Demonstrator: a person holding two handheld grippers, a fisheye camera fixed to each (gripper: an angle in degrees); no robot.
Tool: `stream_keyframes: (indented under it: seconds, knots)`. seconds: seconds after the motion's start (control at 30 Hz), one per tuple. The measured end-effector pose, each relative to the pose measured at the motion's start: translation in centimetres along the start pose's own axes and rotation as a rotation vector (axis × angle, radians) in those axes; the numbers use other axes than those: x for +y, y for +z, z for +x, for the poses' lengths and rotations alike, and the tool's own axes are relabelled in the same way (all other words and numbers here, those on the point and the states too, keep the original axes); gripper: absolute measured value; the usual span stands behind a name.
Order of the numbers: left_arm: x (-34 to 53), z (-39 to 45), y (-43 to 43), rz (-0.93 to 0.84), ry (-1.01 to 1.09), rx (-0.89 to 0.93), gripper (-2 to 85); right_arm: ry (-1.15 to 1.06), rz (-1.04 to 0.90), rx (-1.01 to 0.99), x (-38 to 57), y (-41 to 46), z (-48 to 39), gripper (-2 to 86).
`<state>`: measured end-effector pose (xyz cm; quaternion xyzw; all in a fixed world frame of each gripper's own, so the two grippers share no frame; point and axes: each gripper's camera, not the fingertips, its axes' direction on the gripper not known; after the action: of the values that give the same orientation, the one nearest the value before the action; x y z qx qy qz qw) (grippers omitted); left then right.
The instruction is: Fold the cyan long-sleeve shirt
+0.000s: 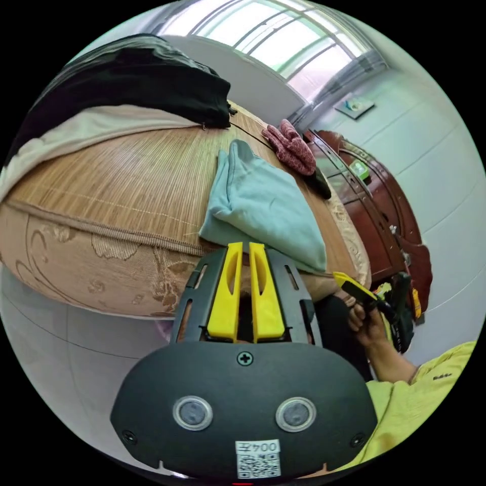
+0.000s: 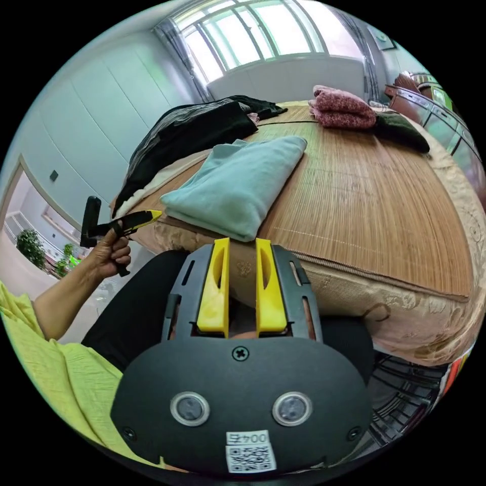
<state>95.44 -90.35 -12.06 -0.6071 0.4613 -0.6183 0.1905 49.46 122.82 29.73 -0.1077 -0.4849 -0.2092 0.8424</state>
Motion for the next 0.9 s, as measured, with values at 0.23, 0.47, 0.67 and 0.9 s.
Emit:
stream_keyframes:
  seconds: [0.23, 0.47, 0.67, 0.9]
  knots:
    - [-0.3, -5.8, -1.5, 0.085, -0.280, 0.175, 8.6, -0.069, 0.060, 0.045, -1.6, 2.3, -4.6, 11.7]
    - [-0.9, -9.1, -3.0, 0.104, -0.373, 0.244, 5.7, -0.088, -0.002, 0.044, -1.5, 4.5, -7.3, 12.1]
    - [-2.0, -6.3, -6.5, 0.112, -0.262, 0.135, 3.5, -0.034, 0.016, 0.012, -1.6, 3.6, -6.7, 11.0]
    - [0.1, -11.1, -4.4, 0.030, -0.378, 0.168, 2.6, 0.030, 0.005, 0.011, -1.9, 2.8, -4.5, 10.0]
